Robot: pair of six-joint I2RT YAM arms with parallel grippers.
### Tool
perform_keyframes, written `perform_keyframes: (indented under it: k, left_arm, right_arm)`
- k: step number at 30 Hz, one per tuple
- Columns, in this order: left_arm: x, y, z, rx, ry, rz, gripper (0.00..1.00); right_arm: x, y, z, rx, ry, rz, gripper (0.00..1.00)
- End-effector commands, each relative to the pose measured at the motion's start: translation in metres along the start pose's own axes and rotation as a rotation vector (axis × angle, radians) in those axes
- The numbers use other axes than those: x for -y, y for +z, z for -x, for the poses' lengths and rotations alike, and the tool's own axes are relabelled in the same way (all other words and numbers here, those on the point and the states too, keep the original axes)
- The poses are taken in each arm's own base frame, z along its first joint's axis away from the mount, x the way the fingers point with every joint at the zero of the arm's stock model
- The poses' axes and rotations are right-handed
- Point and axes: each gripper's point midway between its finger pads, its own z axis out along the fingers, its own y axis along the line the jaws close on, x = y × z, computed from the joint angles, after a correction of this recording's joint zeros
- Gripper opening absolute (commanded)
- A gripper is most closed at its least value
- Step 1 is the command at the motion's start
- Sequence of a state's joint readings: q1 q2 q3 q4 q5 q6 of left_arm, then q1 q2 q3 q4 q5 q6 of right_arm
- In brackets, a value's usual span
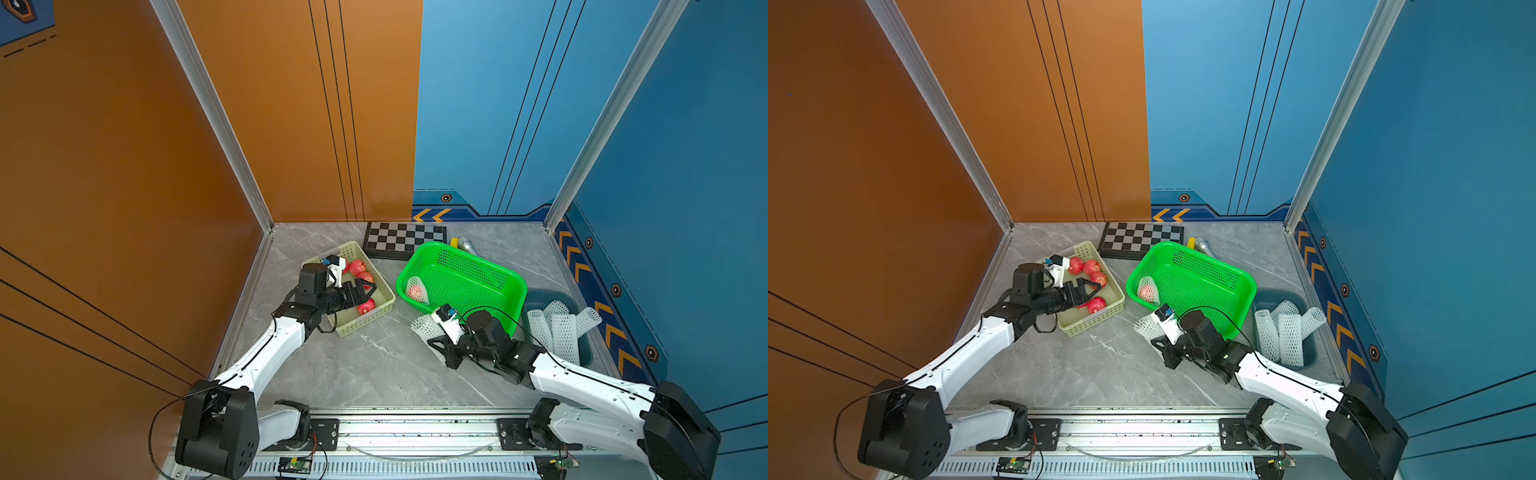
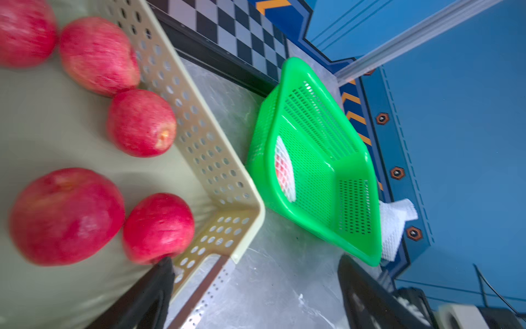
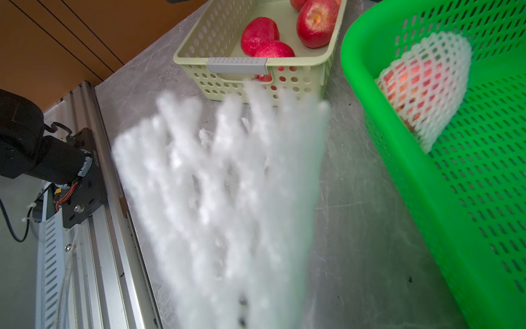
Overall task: Remove foam nets from apples
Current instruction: Place the apple in the basket, then place the foam net into the storage box.
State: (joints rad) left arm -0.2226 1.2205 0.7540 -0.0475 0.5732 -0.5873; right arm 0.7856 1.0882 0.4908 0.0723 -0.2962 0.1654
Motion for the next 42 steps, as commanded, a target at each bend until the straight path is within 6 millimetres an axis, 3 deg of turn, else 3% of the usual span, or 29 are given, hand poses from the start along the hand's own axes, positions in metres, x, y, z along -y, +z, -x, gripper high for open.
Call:
perform_keyframes:
  k: [1,6,8,10,14,16,18,20,22,25,27,30,34,39,42]
  left_arm:
    - [0.061,0.002,-0.013,-0.106,0.102,-0.247,0.90]
    - [0.100,0.015,-0.049,-0.229,0.205,-0.355,0.88]
    - [0.116,0.019,-0.064,-0.271,0.253,-0.394,0.87]
    - [0.127,0.023,-0.075,-0.300,0.288,-0.418,0.88]
    - [0.138,0.037,-0.085,-0.340,0.307,-0.435,0.78]
    - [0.145,0.043,-0.088,-0.349,0.321,-0.444,0.68]
    - [0.148,0.049,-0.087,-0.345,0.329,-0.442,0.46]
    - [0.146,0.054,-0.082,-0.328,0.327,-0.419,0.16]
    - [0.143,0.054,-0.075,-0.300,0.328,-0.395,0.00]
    - [0.138,0.052,-0.067,-0.264,0.326,-0.370,0.00]
    - [0.136,0.050,-0.063,-0.250,0.322,-0.364,0.00]
    - [0.140,0.048,-0.061,-0.249,0.316,-0.386,0.00]
    - [0.142,0.045,-0.059,-0.234,0.313,-0.394,0.00]
    - [0.130,0.042,-0.052,-0.204,0.298,-0.368,0.00]
    - [0.124,0.041,-0.052,-0.207,0.284,-0.364,0.00]
  right_arm:
    - [-0.004,-0.005,0.015,0.040,0.022,0.036,0.00]
    - [-0.007,-0.009,0.029,0.062,0.111,0.110,0.00]
    - [0.003,-0.012,0.039,0.067,0.186,0.118,0.00]
    - [-0.003,-0.014,0.047,0.052,0.220,0.176,0.00]
    - [-0.015,-0.018,0.055,0.030,0.226,0.224,0.03]
    - [-0.019,-0.019,0.055,0.013,0.224,0.233,0.04]
    - [-0.022,-0.020,0.054,0.002,0.226,0.240,0.09]
    - [-0.020,-0.021,0.051,-0.001,0.231,0.226,0.23]
    - [-0.017,-0.023,0.046,-0.005,0.234,0.204,0.44]
    - [-0.012,-0.028,0.039,0.003,0.239,0.189,0.70]
    - [-0.014,-0.032,0.038,0.010,0.236,0.200,0.82]
    - [-0.011,-0.034,0.039,0.021,0.232,0.183,0.90]
    - [-0.007,-0.033,0.041,0.030,0.229,0.162,0.86]
    - [-0.012,-0.034,0.039,0.030,0.232,0.199,0.52]
    - [-0.017,-0.039,0.042,0.048,0.224,0.228,0.38]
